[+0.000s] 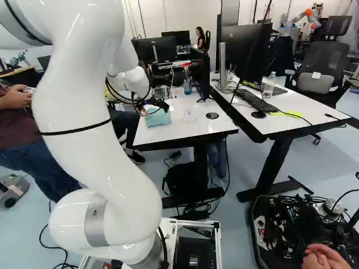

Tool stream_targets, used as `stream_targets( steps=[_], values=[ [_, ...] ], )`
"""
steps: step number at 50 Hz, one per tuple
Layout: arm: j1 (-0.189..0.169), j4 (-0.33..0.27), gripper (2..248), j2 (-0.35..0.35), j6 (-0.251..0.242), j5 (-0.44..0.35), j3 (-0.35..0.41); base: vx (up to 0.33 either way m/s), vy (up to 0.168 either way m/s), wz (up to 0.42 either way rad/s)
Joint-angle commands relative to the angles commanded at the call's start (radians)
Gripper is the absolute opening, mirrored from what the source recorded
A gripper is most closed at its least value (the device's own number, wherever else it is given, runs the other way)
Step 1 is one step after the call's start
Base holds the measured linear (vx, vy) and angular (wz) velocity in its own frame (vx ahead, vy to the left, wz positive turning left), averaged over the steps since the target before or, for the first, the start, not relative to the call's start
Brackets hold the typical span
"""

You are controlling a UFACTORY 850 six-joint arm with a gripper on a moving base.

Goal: Clean the table with the green towel

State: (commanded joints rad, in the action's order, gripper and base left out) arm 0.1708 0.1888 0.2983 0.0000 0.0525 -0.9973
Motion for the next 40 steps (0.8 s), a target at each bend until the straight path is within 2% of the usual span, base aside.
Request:
stream_targets(
  steps=[40],
  values=[
    [0.000, 0.000, 247, 0.001, 0.000, 0.000, -0.001, 0.000, 0.000, 0.000]
  ],
)
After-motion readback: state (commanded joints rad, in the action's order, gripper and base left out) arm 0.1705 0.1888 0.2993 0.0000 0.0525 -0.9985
